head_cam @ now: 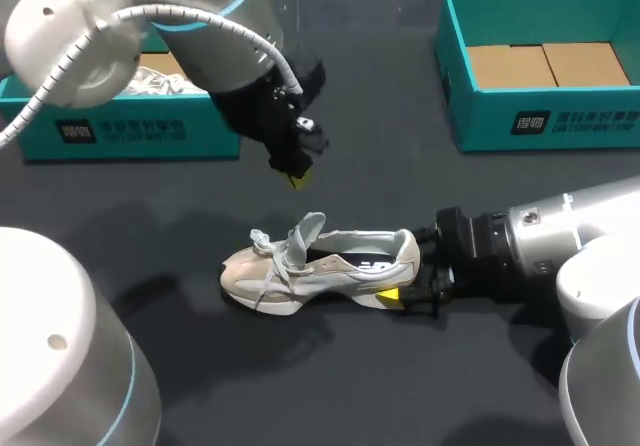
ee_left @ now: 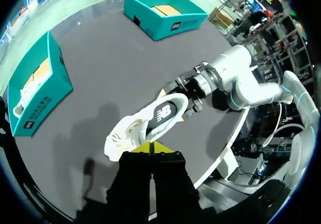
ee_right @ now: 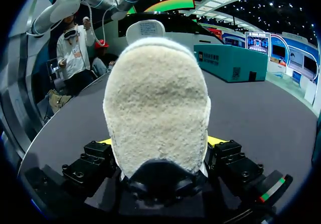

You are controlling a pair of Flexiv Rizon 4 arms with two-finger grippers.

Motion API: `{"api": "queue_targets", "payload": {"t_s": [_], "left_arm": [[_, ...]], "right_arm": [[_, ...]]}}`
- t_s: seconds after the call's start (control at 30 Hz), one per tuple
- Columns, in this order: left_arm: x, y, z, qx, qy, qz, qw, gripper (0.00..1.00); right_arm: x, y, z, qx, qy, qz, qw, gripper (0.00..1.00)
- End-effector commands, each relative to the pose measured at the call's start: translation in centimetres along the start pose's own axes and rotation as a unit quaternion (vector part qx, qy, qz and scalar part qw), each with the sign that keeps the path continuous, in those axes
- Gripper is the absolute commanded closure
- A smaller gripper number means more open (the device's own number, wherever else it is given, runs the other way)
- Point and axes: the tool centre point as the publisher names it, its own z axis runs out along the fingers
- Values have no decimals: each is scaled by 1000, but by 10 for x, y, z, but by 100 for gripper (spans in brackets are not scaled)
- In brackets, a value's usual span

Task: Take the shoe out of the shoebox, open the shoe tongue, remove and reinsert the insole, then place the shoe into the shoebox

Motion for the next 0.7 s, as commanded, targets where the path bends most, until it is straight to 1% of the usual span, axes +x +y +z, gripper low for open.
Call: {"api": "queue_targets", "payload": {"t_s": [0.03, 0.1, 0.17, 0.2, 0.23, 0.27, 0.3, 0.33, 0.4, 0.43, 0.67, 0.7], "left_arm": [[-3, -6, 3, -38, 72, 249, 965, 100], [-3, -6, 3, -38, 72, 249, 965, 100], [4, -7, 14, -41, 61, 324, 943, 100], [7, -9, 18, -43, 64, 348, 934, 100], [11, -10, 21, -39, 74, 395, 915, 100], [14, -9, 23, -28, 80, 422, 903, 100], [18, -10, 27, -29, 70, 443, 893, 100], [22, -10, 30, -19, 68, 474, 877, 100], [28, -12, 38, 1, 50, 513, 857, 100], [29, -15, 41, -5, 47, 520, 853, 100], [29, -15, 41, -5, 47, 520, 853, 100], [31, -15, 48, -13, 35, 531, 847, 100]], "right_arm": [[0, -1, 4, 2, 0, 0, 1000, 100], [0, -1, 4, 2, 0, 0, 1000, 100], [0, -1, 4, 2, 0, 0, 1000, 100], [0, -1, 4, 2, 0, 0, 1000, 100], [0, -1, 4, 2, 0, 0, 1000, 100], [0, -1, 4, 2, 0, 0, 1000, 100], [0, -1, 4, 2, 0, 0, 1000, 100], [0, -1, 4, 2, 0, 0, 1000, 100], [0, -1, 4, 2, 0, 0, 1000, 100], [0, -1, 4, 2, 0, 0, 1000, 100], [0, -1, 4, 2, 0, 0, 1000, 100], [0, -1, 4, 2, 0, 0, 1000, 100]]}}
